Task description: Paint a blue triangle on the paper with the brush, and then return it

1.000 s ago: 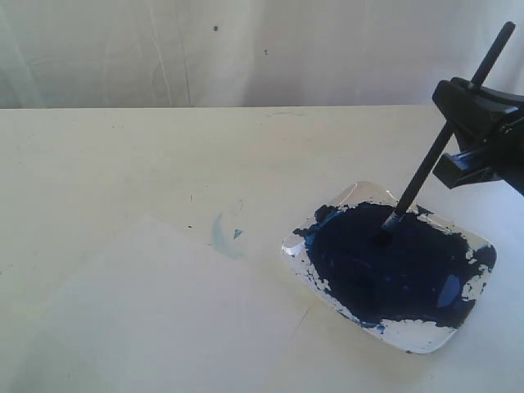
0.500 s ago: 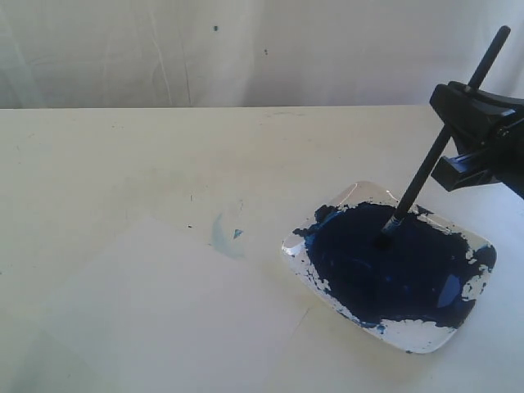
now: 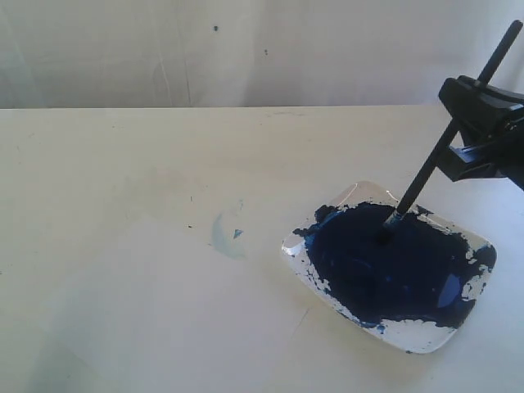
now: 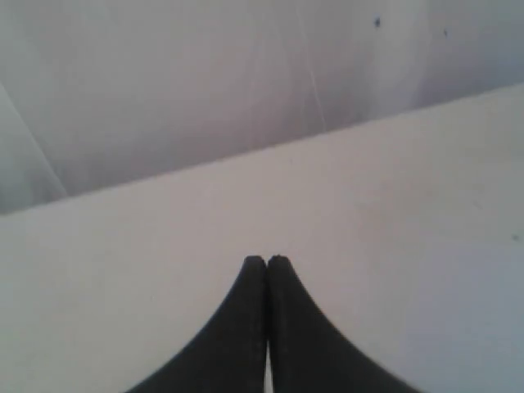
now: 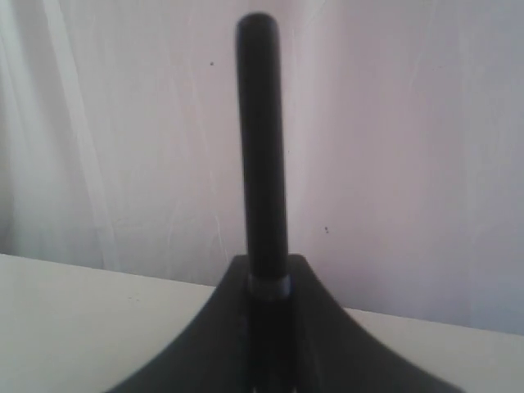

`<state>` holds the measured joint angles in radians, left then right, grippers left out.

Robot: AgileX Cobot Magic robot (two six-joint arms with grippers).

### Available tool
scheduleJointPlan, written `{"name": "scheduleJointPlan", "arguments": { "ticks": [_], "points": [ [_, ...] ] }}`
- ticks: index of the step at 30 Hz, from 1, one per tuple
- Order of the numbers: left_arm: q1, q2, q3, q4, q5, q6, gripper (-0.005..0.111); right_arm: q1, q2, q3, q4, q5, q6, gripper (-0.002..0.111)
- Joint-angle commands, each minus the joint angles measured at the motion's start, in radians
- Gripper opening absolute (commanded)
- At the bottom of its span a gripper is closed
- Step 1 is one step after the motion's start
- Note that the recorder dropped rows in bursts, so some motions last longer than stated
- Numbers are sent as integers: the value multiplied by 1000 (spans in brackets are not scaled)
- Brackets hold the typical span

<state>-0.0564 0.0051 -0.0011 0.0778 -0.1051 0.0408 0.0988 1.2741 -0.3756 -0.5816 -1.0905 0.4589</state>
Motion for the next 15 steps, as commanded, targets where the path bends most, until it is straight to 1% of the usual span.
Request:
{"name": "scheduleJointPlan", "arguments": {
  "ticks": [1,4,6,8,9,11,12,14,15],
  "points": [
    [-5,-5,1,3,-278,13,0,-10,-4,-1,28,-5,2,0],
    [-5,-5,1,3,-488,0,0,-10,-4,-1,28,-5,2,0],
    [-5,-5,1,3,-569,-48,0,-10,-4,-1,30,-5,2,0],
    [-5,-5,1,-10,-574,-68,0,-10,-4,-1,32,-3,2,0],
    [-5,-5,1,-40,-541,-68,0,-10,-4,-1,32,-3,2,0],
    [-5,19,-90,-108,-374,-58,0,-10,-4,-1,35,-3,2,0],
    [-5,66,-158,-111,-212,-31,0,-10,-4,-1,42,-3,2,0],
    [-5,143,-249,-111,-17,27,0,-10,-4,-1,42,-3,2,0],
    [-5,182,-289,-111,49,73,0,-10,-4,-1,42,-3,2,0]
  ]
}}
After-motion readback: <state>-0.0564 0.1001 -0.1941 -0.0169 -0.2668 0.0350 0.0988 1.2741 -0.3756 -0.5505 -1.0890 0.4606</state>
